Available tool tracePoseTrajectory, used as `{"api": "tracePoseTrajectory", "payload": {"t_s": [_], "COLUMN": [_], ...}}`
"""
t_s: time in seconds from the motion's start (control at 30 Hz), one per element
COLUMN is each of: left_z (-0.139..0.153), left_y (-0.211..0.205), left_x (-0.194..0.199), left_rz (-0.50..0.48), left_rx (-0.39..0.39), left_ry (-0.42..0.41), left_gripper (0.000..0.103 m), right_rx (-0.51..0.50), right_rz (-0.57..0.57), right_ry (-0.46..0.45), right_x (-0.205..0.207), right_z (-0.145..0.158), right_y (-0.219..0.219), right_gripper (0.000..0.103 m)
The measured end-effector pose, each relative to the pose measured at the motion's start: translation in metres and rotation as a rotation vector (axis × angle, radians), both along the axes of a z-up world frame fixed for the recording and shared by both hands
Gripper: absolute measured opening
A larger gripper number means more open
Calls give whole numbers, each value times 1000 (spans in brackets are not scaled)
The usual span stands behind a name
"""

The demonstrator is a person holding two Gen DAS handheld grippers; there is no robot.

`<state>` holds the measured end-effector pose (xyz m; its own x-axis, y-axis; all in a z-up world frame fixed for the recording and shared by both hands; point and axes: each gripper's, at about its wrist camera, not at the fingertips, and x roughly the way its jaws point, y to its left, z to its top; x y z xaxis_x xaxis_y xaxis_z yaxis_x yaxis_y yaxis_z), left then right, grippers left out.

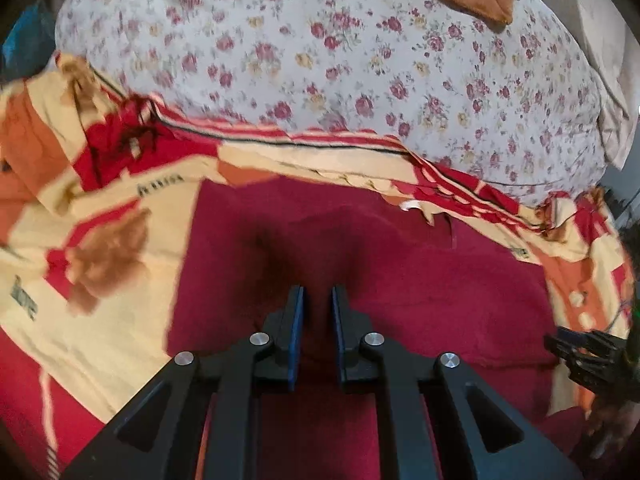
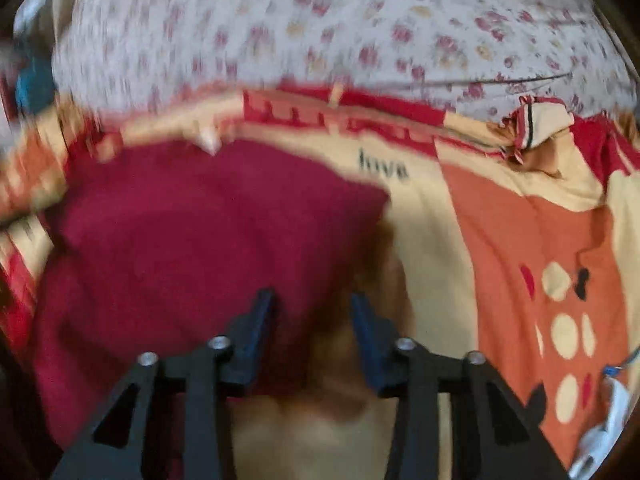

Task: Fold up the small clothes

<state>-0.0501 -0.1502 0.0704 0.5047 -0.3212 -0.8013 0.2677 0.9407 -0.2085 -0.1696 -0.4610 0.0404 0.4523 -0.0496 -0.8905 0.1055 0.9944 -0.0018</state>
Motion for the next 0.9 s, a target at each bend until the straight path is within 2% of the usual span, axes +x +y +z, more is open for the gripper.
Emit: {"api": "tracePoseTrajectory", "payload": {"t_s": [0.1,0.17,0.23,0.3,0.4,0.5,0.57,0.77,0.9], "left_z": [-1,4,11,19,23,20,12,-16,-17], "left_y": [12,23,32,40,41,33,28,19,25], "left_x": [2,0,-2,0,7,11,12,8,-2], "left_rz": [6,26,65,97,104,97,77,54,50], "left_rx": [-7,-9,-1,-28,-60,-48,-50,-65,-62], "left_ry": [30,27,5,-14,-13,-8,15,98,81], "left_gripper": [1,9,9,9,9,9,9,9,9], "right_rx": [16,55,102,132,152,255,297,295,258], "right_rz": [-9,-19,-45,-80,-92,-35,44,196,282], "right_ry": [-14,-30,-74,-121,-138,-132,-123,-128,-113], "right_x": [-11,-12,-10,-5,14,34,48,93,129], "right_z": [9,21,33,42,45,44,44,49,43], "right_y": [-4,-9,-17,-22,-18,2,25,100,153], "right_gripper": [38,39,43,50,51,53,54,55,55]}}
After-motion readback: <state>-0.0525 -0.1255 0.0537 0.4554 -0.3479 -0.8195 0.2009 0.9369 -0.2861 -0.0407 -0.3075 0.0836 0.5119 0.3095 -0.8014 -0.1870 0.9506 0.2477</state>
